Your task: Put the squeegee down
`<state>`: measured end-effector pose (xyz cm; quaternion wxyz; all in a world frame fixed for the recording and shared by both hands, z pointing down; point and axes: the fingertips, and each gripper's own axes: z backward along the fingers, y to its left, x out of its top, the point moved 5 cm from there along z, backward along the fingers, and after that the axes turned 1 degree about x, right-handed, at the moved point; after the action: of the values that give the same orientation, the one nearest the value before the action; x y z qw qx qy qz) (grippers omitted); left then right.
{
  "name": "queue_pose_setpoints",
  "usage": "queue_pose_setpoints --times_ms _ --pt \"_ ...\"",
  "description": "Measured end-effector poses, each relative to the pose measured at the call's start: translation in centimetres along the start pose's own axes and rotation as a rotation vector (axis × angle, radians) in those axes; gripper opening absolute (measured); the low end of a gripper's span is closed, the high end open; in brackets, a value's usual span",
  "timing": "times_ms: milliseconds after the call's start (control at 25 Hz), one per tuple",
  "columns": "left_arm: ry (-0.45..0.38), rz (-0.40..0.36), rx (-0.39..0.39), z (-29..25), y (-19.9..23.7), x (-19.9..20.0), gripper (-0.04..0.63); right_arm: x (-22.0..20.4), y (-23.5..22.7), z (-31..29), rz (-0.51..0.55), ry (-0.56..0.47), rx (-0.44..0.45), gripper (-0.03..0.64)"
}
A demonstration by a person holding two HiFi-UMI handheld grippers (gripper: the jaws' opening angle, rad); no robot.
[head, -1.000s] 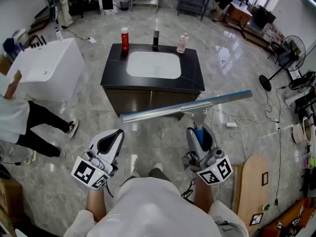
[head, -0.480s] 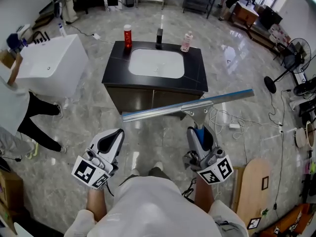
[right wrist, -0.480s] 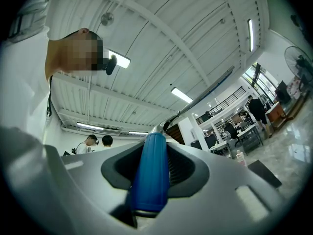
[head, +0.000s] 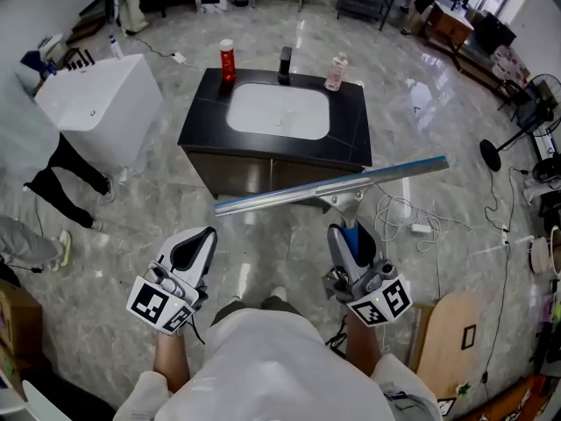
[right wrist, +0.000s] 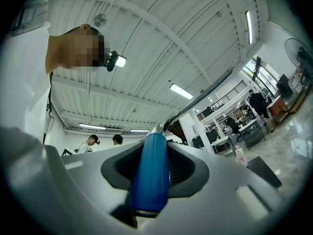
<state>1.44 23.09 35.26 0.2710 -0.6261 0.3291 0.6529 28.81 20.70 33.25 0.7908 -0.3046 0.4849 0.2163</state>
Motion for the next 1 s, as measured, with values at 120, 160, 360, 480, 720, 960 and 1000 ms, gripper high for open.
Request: queue_pose_setpoints --times_ms 120,160,360,480,720,960,1000 --pt "0.012 0.002 0.021 -1.0 -0.2 -0.6 -0.002 -0.5 -1.9 -0.1 -0.028 0.005 0.004 0.144" --pt "0.018 0.004 0.03 -1.3 -0.1 -0.8 -0.002 -0.8 -2.4 -0.2 -0.038 0.005 0.006 0.144" --pt "0.039 -0.002 0.038 -2.9 1.1 -0.8 -0.002 -1.4 -4.2 -1.5 -0.063 0.009 0.022 0.144" --pt "0.036 -0.006 0.047 -4.2 3.0 -0.5 -0.002 -1.8 -5.4 -3.1 -0.069 0.015 0.023 0.144" --pt "0.02 0.004 0.013 -7.9 9.4 -0.4 -0.002 -3.9 -7.6 -9.2 -0.057 0.017 0.015 0.144" --pt "0.017 0.0 -0.017 -11.1 18.9 1.3 -0.002 -6.3 -10.0 -19.8 -0.049 0.019 0.031 0.144" --pt "0.017 0.003 -0.021 -11.5 20.7 1.7 -0.002 -6.6 -10.4 -21.8 -0.046 0.022 0.029 0.144"
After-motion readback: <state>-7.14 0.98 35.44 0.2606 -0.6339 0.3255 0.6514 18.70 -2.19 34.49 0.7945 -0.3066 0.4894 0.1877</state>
